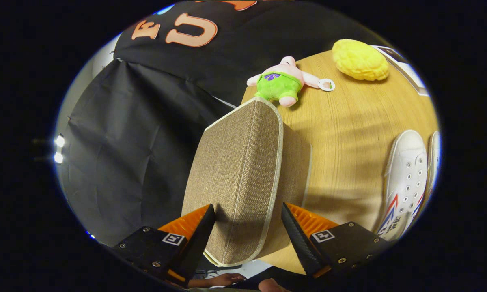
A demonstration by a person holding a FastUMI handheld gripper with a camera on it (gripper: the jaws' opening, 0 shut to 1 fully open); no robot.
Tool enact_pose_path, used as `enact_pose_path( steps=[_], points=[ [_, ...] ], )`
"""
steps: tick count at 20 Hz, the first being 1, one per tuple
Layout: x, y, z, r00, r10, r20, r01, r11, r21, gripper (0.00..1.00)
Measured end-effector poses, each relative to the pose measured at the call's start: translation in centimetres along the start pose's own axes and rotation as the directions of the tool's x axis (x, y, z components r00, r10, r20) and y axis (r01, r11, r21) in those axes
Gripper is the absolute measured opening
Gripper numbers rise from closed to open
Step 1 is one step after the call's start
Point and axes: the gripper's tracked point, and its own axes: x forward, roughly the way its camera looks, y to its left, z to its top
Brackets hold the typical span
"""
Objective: Open the storage box then place both shoes into the box .Put the left shoe in first, then the right shoe, with the right side of both shoes facing outward in a uniform manner.
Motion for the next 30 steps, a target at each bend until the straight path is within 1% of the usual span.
enact_pose_path(
  steps=[2,5,6,7,8,11,13,16,17,19,20,21,22,23,24,25,26,27,28,30],
  points=[
    [0.4,0.3,-0.1,0.999,0.035,0.002,-0.035,0.999,0.027,0.97],
    [0.4,0.7,-0.4,0.996,0.081,-0.024,-0.078,0.992,0.104,0.96],
    [0.3,0.9,-0.3,0.996,0.087,-0.023,-0.084,0.99,0.114,0.94],
    [0.0,1.1,-0.1,0.995,0.096,-0.016,-0.094,0.989,0.112,0.89],
    [-0.3,1.2,0.2,0.994,0.106,-0.007,-0.105,0.988,0.116,0.86],
    [-2.1,2.8,1.1,0.986,0.163,0.018,-0.164,0.975,0.152,0.85],
    [-3.0,2.9,1.9,0.984,0.174,0.044,-0.178,0.972,0.151,0.85],
    [-5.7,5.2,3.1,0.96,0.263,0.096,-0.276,0.946,0.169,0.85],
    [-5.8,5.6,3.6,0.956,0.271,0.116,-0.287,0.946,0.15,0.81],
    [-5.4,5.8,3.4,0.963,0.255,0.092,-0.265,0.957,0.122,0.72],
    [-5.4,6.3,3.1,0.96,0.269,0.079,-0.277,0.953,0.122,0.69],
    [-5.5,7.1,3.1,0.952,0.294,0.079,-0.302,0.945,0.122,0.61],
    [-5.4,7.9,3.5,0.947,0.307,0.094,-0.317,0.941,0.119,0.56],
    [-5.6,8.4,3.7,0.947,0.305,0.105,-0.315,0.943,0.106,0.44],
    [-5.7,8.9,4.0,0.947,0.3,0.117,-0.31,0.947,0.082,0.39],
    [-5.8,9.9,3.9,0.945,0.304,0.12,-0.313,0.948,0.061,0.3],
    [-5.8,11.2,3.9,0.94,0.324,0.106,-0.331,0.942,0.053,0.28],
    [-5.8,12.7,3.9,0.933,0.349,0.092,-0.354,0.934,0.047,0.23],
    [-5.7,14.1,4.0,0.925,0.37,0.085,-0.374,0.927,0.029,0.21],
    [-5.0,16.2,4.0,0.928,0.368,0.058,-0.366,0.93,-0.035,0.18]
  ],
)
